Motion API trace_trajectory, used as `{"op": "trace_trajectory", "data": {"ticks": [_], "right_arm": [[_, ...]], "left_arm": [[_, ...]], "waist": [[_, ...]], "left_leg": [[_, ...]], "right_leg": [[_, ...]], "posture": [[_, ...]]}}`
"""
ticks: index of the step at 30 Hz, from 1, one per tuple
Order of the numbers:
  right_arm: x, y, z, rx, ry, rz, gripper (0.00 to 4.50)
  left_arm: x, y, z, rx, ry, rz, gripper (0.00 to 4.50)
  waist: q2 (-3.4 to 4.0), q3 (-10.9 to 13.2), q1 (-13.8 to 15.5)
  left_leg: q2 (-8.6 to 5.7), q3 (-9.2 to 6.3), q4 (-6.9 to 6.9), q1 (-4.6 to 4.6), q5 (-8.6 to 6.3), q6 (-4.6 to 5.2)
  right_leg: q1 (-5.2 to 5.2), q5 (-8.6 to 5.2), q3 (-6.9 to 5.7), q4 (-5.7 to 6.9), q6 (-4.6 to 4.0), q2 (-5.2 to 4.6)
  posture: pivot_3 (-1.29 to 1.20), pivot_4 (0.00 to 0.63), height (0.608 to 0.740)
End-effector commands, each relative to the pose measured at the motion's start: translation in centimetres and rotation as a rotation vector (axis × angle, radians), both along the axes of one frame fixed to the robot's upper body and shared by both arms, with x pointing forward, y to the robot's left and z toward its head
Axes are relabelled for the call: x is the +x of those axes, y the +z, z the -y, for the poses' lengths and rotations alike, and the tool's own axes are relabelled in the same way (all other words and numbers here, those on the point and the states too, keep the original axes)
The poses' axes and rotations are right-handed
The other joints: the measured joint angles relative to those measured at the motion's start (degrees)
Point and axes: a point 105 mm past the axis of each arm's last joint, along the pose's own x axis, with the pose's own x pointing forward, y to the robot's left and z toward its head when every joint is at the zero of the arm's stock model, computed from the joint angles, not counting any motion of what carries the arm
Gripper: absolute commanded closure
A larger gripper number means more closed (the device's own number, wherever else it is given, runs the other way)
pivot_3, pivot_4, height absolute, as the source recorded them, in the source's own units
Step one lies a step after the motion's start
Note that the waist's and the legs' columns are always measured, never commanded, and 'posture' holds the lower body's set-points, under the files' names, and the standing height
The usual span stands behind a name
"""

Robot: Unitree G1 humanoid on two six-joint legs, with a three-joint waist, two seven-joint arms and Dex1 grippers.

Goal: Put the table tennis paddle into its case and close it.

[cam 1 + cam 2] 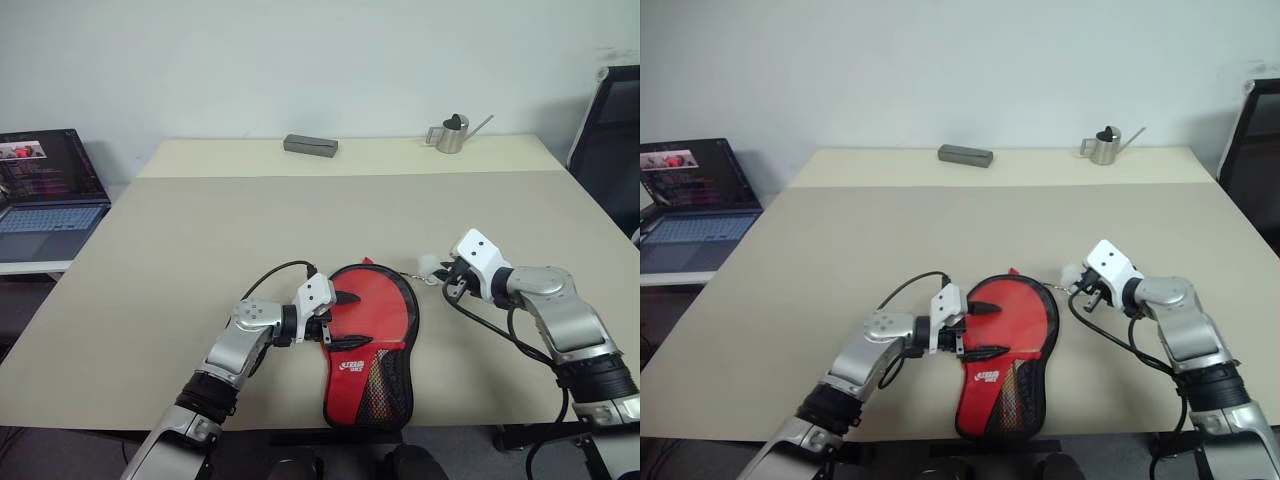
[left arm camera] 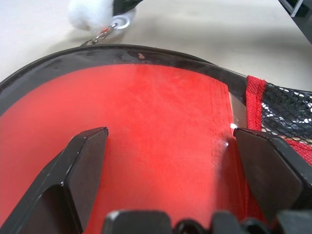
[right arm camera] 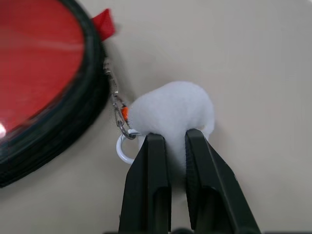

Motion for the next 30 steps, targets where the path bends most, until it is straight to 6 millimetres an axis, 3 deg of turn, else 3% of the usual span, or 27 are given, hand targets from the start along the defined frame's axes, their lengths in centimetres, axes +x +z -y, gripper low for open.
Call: {"op": "trace_trajectory", "data": {"ticks": [1,30], "right_arm": [[-0.8,1.6,0.8,-0.006,0.007,0.014,4.46],[-11.4,-0.7,0.4,-0.159,0.342,-0.335,4.46]], "left_arm": [[-0.6,-2.7,-0.4,0.077,0.007,-0.077,0.00],[0.1,-2.5,2.3,0.114,-0.078,-0.053,0.00]], "waist": [[0.00,0.0,0.0],[-0.02,0.0,1.7]], "left_leg": [[0.00,-0.03,0.00,0.00,0.00,0.00],[-0.06,-0.32,0.00,-0.01,-0.03,0.06]], "right_leg": [[0.04,0.00,-0.01,-0.05,0.00,0.00],[0.63,0.08,-0.40,-0.89,0.31,-0.15]], "posture": [[0.00,0.150,0.740],[0.00,0.150,0.740]]}}
